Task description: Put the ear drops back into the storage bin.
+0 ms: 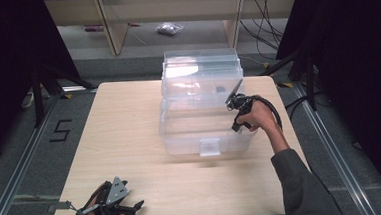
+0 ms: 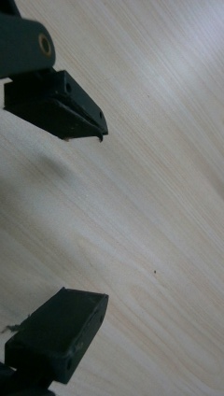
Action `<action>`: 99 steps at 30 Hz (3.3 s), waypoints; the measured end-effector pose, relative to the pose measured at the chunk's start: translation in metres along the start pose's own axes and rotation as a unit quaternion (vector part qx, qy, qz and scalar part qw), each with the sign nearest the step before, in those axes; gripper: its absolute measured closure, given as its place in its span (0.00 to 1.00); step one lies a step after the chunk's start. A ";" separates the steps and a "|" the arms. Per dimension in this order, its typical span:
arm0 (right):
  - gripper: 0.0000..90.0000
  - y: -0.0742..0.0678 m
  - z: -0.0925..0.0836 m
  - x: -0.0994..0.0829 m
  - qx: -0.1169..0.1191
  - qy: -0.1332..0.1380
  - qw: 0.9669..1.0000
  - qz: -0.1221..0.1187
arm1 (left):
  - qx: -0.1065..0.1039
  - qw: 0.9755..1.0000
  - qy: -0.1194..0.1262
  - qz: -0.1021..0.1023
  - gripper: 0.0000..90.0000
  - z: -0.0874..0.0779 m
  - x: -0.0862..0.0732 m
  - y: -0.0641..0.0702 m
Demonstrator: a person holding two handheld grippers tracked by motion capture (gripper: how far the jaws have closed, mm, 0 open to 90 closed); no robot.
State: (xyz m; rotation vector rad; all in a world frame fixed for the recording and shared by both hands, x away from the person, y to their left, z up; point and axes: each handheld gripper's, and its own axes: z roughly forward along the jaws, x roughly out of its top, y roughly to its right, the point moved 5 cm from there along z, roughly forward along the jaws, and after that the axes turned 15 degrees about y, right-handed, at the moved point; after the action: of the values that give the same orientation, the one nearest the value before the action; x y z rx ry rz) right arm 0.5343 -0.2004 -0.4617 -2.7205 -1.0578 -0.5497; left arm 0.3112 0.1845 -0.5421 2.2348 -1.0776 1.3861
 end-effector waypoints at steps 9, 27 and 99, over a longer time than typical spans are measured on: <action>0.67 0.003 0.009 -0.001 -0.012 -0.019 1.000 0.004 | -0.003 1.000 -0.001 0.001 0.17 0.000 0.000 0.000; 0.65 0.006 0.020 -0.004 -0.017 -0.034 0.999 -0.014 | -0.001 1.000 0.000 0.000 0.17 0.000 0.000 0.000; 0.25 -0.069 -0.069 -0.035 0.019 0.201 0.979 -0.030 | 0.005 1.000 0.000 -0.007 0.17 0.000 0.000 0.000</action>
State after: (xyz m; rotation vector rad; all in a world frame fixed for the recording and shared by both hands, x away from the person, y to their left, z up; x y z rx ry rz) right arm 0.4446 -0.1907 -0.4106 -2.4034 -1.0278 -1.0237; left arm 0.3110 0.1846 -0.5425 2.2450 -1.0552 1.3896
